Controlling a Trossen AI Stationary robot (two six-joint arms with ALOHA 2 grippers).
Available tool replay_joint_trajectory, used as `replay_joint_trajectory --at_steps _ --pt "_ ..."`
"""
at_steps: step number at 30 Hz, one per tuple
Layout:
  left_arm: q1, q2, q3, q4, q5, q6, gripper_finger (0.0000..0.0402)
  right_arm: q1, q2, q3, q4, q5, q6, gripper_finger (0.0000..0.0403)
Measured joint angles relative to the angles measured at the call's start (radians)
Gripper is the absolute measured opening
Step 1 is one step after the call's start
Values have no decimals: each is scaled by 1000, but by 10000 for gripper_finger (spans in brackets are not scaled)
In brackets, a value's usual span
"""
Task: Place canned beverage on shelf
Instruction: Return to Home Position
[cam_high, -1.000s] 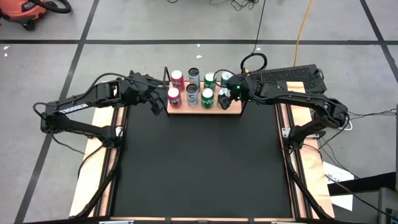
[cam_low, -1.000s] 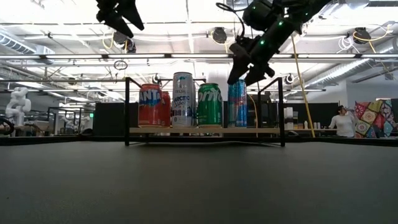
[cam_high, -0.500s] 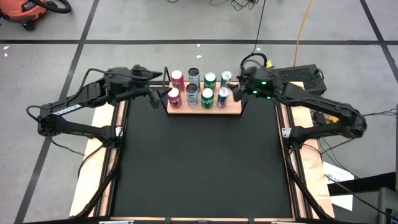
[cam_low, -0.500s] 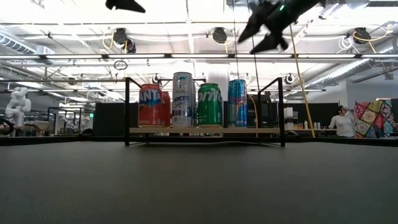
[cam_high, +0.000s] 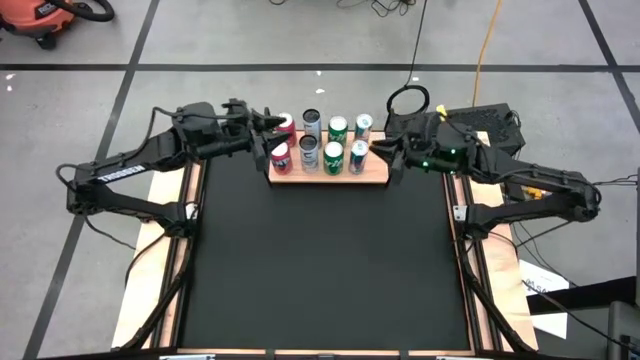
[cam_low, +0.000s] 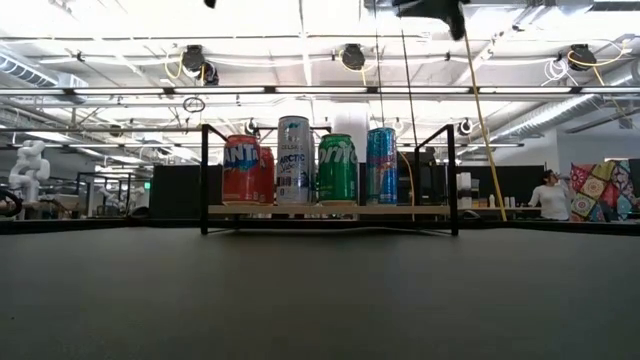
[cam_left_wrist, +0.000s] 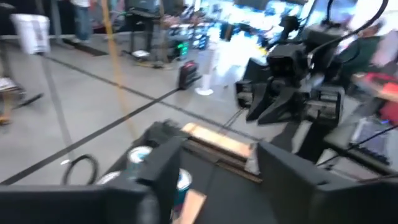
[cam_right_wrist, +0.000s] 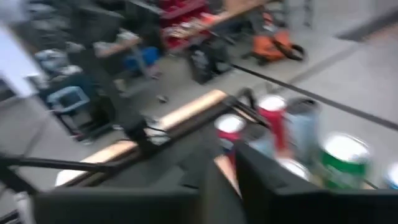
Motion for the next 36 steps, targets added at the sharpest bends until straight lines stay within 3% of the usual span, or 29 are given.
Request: replay_joint_trajectory --at_steps 3,8,10,18,22,26,28,32,36 --pt "-13 21 -31 93 41 -11 138 58 45 0 143 -52 -40 15" --pt "-53 22 -103 198 70 -14 29 151 115 1 306 -104 -31 15" --pt "-73 6 -155 222 68 -39 8 190 134 0 311 -102 -41 9" --pt "-170 -109 -513 569 -8 -131 8 324 200 -11 335 -96 -128 1" --pt "-184 -191 -660 696 -30 -149 1 351 175 -101 414 -56 -109 1" --pt "-184 -272 -714 655 39 -54 1 350 65 -229 495 -47 -83 1" --pt "-184 -306 -713 595 88 30 1 339 -15 -264 454 -47 -118 0" --pt "-185 -371 -713 481 122 67 0 318 -148 -275 218 -42 -209 0" --pt "-185 -422 -713 399 106 132 0 317 -254 -279 -26 -34 -189 0"
